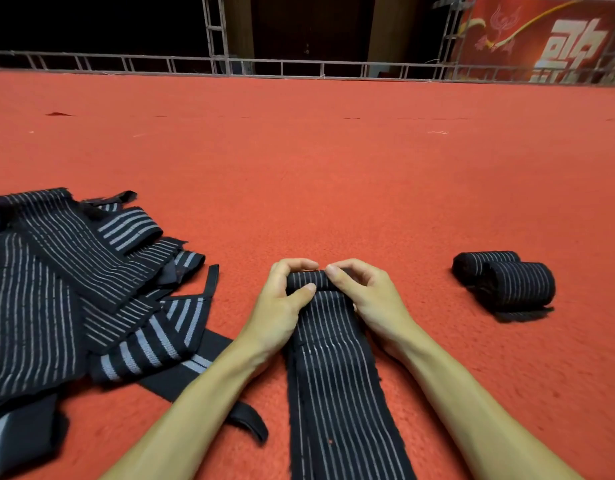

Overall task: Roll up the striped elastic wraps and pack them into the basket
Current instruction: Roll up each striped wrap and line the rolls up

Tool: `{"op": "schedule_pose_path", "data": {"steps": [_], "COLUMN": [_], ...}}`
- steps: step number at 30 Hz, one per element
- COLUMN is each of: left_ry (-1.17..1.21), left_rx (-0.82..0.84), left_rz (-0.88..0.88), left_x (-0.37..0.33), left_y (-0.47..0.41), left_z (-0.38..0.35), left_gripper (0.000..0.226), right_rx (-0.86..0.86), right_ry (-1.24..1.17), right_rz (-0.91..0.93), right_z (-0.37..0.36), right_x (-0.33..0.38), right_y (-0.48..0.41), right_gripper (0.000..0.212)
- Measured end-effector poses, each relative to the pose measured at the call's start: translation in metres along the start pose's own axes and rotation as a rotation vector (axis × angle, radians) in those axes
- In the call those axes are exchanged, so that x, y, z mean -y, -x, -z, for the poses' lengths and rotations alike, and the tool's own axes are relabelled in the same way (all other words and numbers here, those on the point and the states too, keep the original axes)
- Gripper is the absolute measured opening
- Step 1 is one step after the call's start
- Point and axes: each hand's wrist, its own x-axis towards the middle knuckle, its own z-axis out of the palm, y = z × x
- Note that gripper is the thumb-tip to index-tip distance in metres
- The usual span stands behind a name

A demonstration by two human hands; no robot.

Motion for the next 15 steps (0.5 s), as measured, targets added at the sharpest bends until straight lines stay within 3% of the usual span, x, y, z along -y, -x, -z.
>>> {"op": "schedule_pose_path", "data": {"steps": [6,15], "left_ry": [0.161,0.009], "left_rx": [0.015,-0.064], "left_rz": [0.113,0.066], "left_x": [0.0008,0.0002], "left_y": [-0.0019,-0.0025], "left_z": [-0.0026,-0.0051], "left_gripper": [0.026,0.017], "right_rx": [-0.021,-0.013], "right_ry": [-0.014,-0.017], "right_rz": [0.106,0.17], "right_z": [0.0012,0.0], "right_x": [-0.001,0.0025], "right_y": [-0.0015,-0.0006], "right_gripper": [0.009,0.023]}}
